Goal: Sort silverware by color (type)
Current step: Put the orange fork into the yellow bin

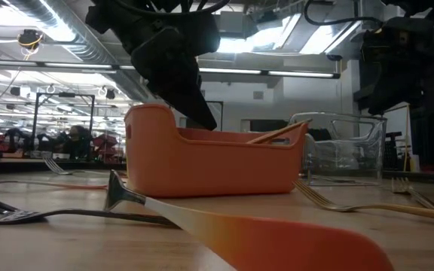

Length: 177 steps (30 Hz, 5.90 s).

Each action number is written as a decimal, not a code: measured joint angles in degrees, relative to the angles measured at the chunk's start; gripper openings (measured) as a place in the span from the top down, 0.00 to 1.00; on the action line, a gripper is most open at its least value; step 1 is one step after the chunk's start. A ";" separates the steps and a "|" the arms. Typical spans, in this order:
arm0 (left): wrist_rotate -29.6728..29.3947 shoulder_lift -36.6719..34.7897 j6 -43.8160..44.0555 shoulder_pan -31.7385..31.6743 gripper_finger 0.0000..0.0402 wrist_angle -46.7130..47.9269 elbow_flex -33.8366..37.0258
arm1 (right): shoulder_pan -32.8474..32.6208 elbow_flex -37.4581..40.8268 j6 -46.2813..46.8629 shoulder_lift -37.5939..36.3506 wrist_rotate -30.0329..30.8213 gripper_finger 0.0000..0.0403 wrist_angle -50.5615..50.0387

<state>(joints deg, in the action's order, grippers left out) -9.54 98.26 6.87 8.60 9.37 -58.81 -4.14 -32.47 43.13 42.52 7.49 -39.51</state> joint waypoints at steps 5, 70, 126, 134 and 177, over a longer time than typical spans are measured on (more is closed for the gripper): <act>-0.02 0.00 0.00 0.00 0.89 0.00 0.00 | 0.00 0.00 0.00 0.00 0.00 0.80 0.00; -3.06 0.00 0.18 -0.02 0.89 -0.02 0.00 | -35.98 -10.29 -10.84 17.80 -7.90 0.80 15.37; -3.04 0.00 0.17 -0.02 0.89 0.00 0.00 | -35.98 -10.34 -42.16 48.50 -5.14 0.99 15.76; -3.04 0.00 0.15 -0.02 0.89 -0.01 0.00 | -35.98 -10.29 -42.16 48.57 -5.14 0.97 15.76; -3.04 0.00 -12.16 0.15 0.89 7.69 -18.83 | -35.93 -21.43 -41.90 48.77 -4.94 0.97 4.59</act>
<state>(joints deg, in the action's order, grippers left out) -12.58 98.26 -5.29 8.75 17.06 -77.64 -40.07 -53.89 1.23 91.29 2.55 -34.92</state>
